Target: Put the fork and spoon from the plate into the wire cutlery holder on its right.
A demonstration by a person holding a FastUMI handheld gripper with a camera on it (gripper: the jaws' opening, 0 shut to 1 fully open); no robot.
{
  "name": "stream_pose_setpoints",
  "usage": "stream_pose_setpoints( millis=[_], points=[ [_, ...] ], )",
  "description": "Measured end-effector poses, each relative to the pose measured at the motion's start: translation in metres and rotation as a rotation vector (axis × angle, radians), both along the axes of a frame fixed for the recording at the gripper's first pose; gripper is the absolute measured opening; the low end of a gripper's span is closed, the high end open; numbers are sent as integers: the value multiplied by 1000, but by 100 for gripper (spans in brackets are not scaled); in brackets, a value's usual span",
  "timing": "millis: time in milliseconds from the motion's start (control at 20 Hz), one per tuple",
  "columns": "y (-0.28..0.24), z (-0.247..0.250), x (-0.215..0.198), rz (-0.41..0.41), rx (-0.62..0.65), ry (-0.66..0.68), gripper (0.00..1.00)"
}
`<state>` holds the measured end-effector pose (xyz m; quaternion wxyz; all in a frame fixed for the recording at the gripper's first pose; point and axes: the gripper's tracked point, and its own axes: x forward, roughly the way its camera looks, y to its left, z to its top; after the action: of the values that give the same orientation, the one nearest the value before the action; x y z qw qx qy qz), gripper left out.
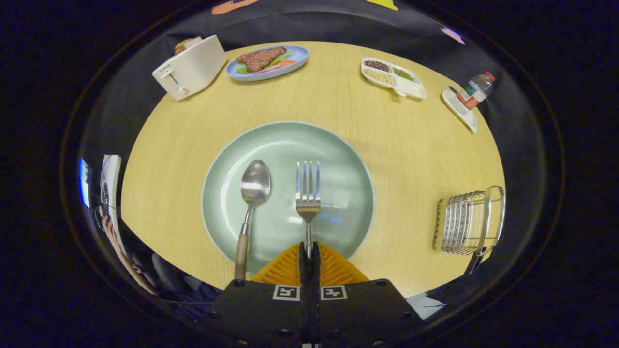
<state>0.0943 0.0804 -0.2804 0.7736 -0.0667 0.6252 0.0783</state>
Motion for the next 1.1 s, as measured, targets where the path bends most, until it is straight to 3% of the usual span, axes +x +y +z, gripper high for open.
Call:
stream_pose_setpoints(
  millis=[250,700,1100],
  points=[
    [-44,43,-9,-25,21,-33,1],
    [-189,98,-15,-172,-2,-95,1],
    [-219,87,-16,-156,16,-60,1]
  ],
)
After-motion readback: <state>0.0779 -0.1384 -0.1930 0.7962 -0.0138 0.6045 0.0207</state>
